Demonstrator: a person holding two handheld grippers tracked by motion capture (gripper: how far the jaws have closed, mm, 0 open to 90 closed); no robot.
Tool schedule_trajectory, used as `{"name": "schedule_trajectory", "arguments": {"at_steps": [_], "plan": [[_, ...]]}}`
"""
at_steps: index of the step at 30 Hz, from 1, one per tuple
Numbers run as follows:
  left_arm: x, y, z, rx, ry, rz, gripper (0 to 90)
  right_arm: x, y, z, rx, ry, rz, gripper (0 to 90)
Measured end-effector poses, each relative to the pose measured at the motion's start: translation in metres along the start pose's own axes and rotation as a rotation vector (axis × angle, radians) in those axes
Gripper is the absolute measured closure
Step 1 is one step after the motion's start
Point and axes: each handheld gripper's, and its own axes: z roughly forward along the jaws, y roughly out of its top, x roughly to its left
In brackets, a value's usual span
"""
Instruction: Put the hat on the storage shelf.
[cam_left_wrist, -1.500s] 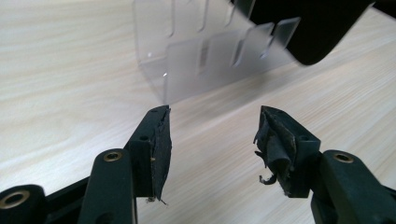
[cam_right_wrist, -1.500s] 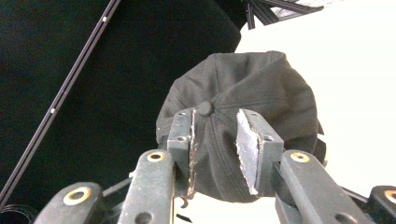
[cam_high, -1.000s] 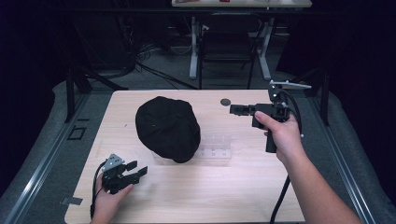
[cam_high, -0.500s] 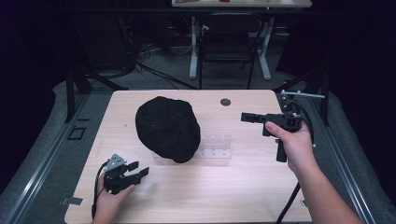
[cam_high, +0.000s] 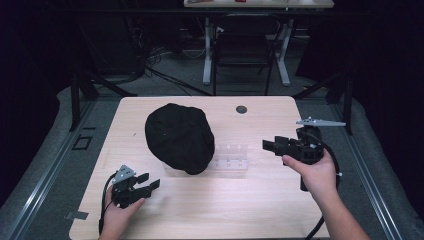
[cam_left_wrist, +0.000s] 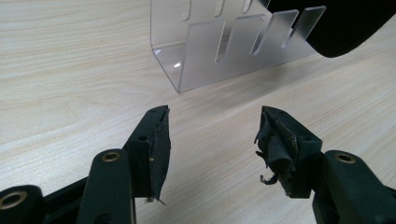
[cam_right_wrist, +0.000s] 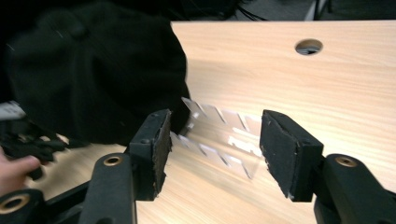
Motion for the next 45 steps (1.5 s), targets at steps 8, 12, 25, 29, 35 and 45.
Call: {"name": "schedule_trajectory", "arguments": {"at_steps": [8, 12, 25, 29, 35, 45], "plan": [[0.000, 0.000, 0.000, -0.002, 0.002, -0.002, 43.7, 0.002, -0.032, 0.007, 0.004, -0.092, -0.082, 40.1], [0.000, 0.000, 0.000, 0.002, 0.000, -0.001, 43.7, 0.000, -0.049, 0.010, 0.010, -0.125, -0.111, 39.5], [-0.002, -0.001, 0.003, 0.006, -0.003, 0.002, 43.6, -0.014, -0.105, 0.028, 0.032, -0.223, -0.142, 39.4], [-0.005, 0.000, 0.002, -0.005, 0.007, 0.019, 43.7, -0.018, -0.117, 0.032, 0.030, -0.230, -0.126, 39.8], [-0.008, 0.000, 0.002, 0.011, 0.026, 0.055, 43.7, -0.026, -0.131, 0.036, 0.021, -0.240, -0.095, 40.5], [-0.014, 0.001, 0.003, -0.007, 0.017, 0.073, 43.6, -0.038, -0.152, 0.045, -0.001, -0.260, -0.075, 40.7]]}}
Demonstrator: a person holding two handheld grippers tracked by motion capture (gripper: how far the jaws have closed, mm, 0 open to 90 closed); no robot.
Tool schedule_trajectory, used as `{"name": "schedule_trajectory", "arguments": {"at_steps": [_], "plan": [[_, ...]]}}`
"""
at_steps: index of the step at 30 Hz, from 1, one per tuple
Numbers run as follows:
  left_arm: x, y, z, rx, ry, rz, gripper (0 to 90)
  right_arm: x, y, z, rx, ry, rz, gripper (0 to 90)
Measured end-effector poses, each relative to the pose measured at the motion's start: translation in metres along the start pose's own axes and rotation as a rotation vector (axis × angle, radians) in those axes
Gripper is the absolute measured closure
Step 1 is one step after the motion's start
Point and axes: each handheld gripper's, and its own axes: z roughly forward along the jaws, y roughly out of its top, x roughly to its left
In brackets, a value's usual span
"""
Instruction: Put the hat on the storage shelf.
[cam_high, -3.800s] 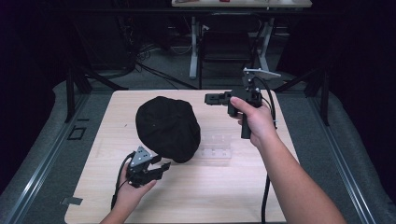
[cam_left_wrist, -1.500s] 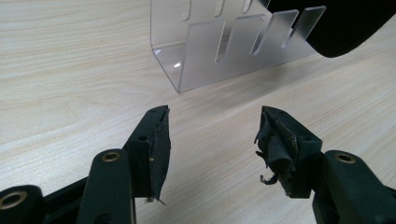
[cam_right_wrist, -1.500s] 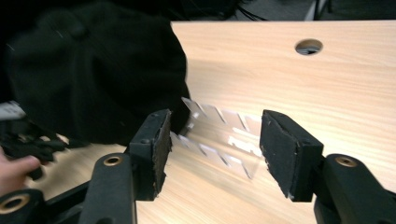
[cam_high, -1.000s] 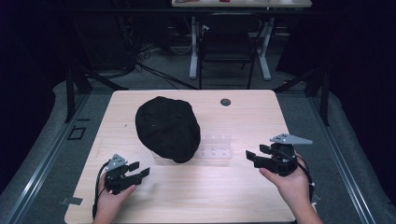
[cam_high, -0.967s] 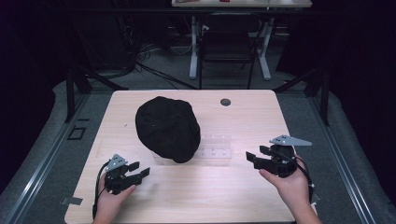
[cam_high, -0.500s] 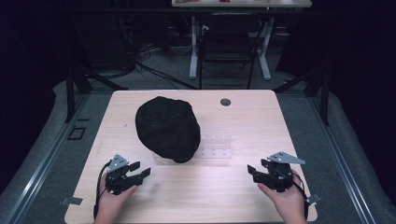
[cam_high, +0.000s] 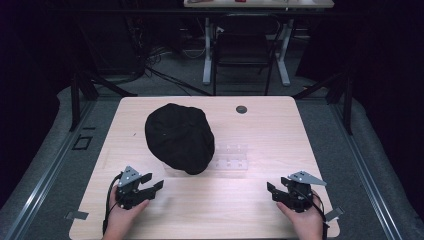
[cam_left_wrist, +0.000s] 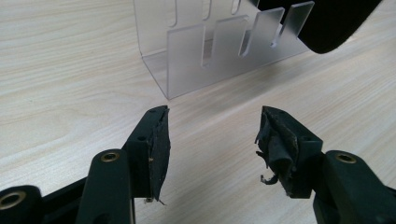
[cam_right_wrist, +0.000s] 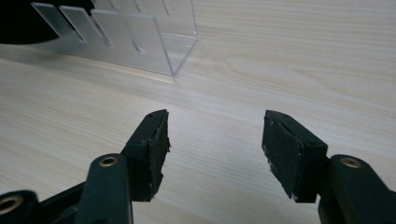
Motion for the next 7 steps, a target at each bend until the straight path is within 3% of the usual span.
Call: {"name": "schedule_trajectory", "arguments": {"at_steps": [2, 4, 7], "plan": [[-0.002, 0.001, 0.000, -0.002, -0.024, -0.005, 44.7, -0.002, -0.004, 0.002, 0.001, -0.012, 0.001, 41.0], [-0.007, 0.003, 0.001, 0.002, -0.060, -0.016, 45.8, -0.005, -0.007, 0.003, 0.004, 0.007, 0.034, 41.0], [-0.020, 0.012, 0.005, -0.014, -0.095, 0.008, 46.2, -0.008, -0.010, 0.003, 0.004, 0.019, 0.059, 41.0]]}}
